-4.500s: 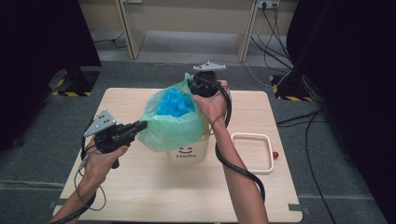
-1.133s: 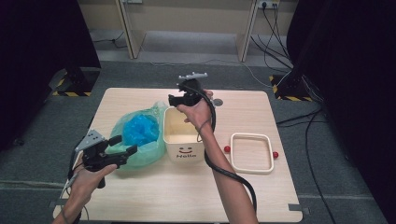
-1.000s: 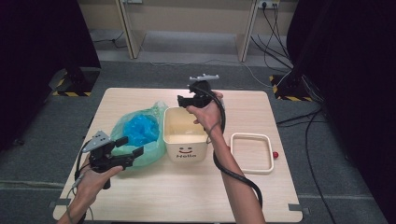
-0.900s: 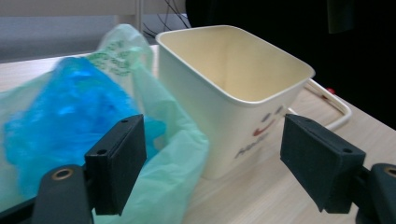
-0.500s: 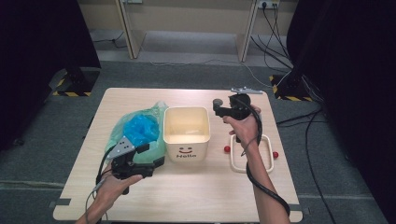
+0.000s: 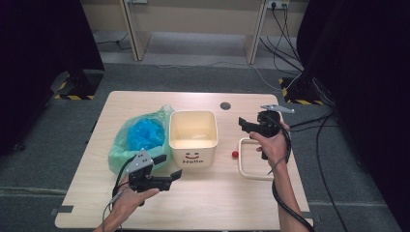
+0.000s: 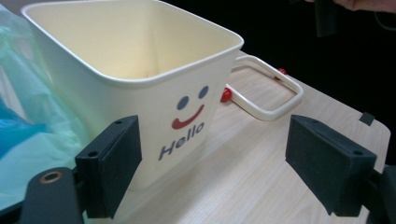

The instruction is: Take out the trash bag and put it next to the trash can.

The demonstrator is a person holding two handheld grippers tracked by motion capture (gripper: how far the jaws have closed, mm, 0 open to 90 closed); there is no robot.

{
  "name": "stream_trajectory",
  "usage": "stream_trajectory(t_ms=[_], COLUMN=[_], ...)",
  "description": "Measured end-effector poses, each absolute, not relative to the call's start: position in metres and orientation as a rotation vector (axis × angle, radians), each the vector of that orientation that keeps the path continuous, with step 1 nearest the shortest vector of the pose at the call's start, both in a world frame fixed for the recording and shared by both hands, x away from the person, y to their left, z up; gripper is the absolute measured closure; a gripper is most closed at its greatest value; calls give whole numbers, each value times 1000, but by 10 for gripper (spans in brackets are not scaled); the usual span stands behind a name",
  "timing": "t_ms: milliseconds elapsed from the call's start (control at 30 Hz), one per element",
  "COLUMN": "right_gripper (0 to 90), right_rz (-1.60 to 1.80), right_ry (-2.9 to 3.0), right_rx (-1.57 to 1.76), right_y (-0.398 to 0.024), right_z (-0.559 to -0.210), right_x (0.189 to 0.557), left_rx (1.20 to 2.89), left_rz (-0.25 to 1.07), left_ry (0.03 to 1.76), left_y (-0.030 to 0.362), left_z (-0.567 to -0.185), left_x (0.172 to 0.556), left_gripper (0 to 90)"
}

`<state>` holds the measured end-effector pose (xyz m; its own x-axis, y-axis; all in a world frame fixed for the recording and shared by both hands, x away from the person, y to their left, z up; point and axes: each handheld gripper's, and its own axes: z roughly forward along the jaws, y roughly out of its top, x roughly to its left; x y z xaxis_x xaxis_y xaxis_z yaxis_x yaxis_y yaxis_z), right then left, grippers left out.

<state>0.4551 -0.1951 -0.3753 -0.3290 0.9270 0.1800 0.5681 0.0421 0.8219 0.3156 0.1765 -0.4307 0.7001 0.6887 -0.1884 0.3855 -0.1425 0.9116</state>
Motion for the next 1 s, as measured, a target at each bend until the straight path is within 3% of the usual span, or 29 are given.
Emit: stream_trajectory(t_ms=[633,1000], right_gripper=[216,224], right_rz=[1149,1125], right_ry=[1864,1845], right_rx=[1505,1558], right_y=[-221,-241], right_z=[-412,-430], right_x=[429,419], left_rx=[1876,1903], left_rz=[343,370], left_ry=[821,812], left_y=[164,169], left_z=[-485,-497], left_x=[305,305], left_gripper=[175,175])
